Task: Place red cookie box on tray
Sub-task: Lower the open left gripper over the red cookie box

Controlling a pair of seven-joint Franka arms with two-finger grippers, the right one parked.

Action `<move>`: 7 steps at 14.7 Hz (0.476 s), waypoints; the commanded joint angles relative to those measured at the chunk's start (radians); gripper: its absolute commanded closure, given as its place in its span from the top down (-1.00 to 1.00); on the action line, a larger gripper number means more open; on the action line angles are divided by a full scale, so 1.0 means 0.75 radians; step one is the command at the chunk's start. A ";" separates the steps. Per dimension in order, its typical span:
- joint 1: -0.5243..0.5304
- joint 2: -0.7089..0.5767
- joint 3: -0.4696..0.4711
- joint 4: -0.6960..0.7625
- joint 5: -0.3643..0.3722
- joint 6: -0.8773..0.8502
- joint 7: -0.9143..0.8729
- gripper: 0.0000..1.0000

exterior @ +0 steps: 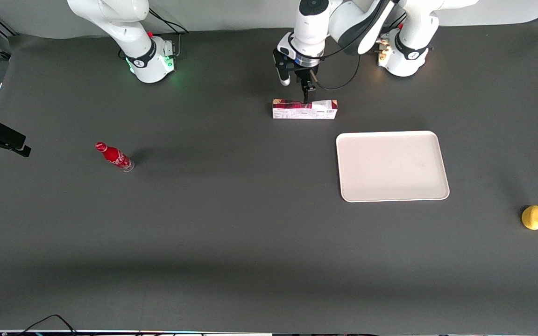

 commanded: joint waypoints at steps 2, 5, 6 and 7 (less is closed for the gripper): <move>0.018 0.096 -0.015 -0.046 0.113 0.105 0.013 1.00; 0.012 0.163 -0.013 -0.048 0.172 0.127 -0.017 1.00; 0.012 0.194 -0.013 -0.048 0.225 0.135 -0.042 1.00; 0.010 0.235 -0.007 -0.046 0.289 0.138 -0.089 1.00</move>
